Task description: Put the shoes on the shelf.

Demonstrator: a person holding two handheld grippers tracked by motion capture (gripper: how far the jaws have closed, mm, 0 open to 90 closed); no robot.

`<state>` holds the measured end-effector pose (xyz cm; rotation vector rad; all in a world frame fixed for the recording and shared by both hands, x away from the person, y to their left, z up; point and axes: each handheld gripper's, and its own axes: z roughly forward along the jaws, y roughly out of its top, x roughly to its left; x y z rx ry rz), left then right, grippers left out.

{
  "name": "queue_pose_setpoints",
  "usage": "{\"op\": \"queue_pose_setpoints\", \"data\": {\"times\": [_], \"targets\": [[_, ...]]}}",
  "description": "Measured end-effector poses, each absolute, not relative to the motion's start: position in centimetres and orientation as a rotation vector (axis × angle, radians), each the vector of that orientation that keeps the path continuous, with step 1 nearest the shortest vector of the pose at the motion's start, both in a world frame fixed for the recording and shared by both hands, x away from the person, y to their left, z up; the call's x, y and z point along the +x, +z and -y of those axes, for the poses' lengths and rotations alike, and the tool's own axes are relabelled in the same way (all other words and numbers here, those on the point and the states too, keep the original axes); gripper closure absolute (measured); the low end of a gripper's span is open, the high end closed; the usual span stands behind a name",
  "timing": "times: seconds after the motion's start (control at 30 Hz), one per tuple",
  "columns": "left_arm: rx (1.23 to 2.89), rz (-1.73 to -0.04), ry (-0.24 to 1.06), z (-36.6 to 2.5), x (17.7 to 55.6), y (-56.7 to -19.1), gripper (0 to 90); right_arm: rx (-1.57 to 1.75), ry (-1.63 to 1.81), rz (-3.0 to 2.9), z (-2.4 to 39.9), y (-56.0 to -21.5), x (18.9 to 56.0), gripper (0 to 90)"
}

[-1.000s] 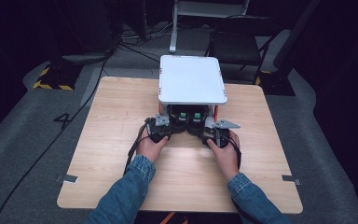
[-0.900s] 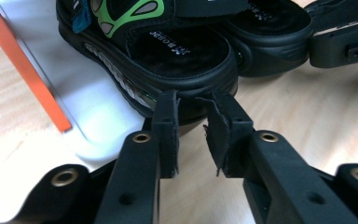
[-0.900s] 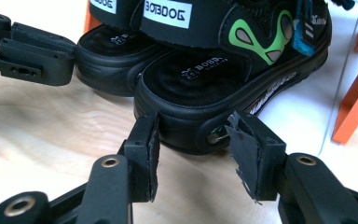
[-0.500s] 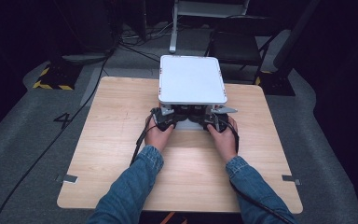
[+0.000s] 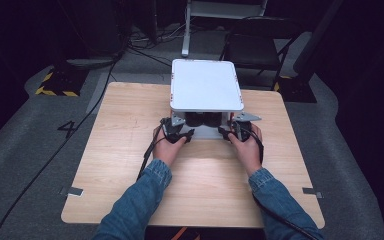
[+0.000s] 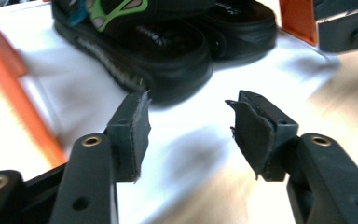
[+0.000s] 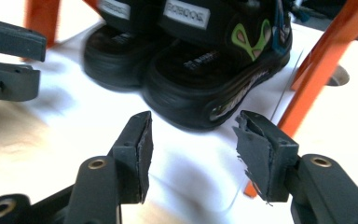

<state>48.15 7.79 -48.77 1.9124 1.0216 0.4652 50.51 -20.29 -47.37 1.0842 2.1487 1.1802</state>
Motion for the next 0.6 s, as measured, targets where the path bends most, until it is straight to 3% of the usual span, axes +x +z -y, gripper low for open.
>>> {"op": "queue_pose_setpoints", "data": {"times": [0.37,0.47,0.6], "targets": [[1.952,-0.941,0.489,-11.9,40.0,-43.4,28.1,1.052,1.252,-2.144,23.7,-42.7,44.1,33.8],[2.007,-0.936,0.452,-13.5,38.8,-42.5,24.2,1.06,1.268,-2.157,25.0,-41.9,42.6,34.2],[2.042,-0.953,0.513,-15.6,37.8,-41.8,21.5,1.024,1.249,-2.171,26.7,-41.0,41.9,34.1]]}}
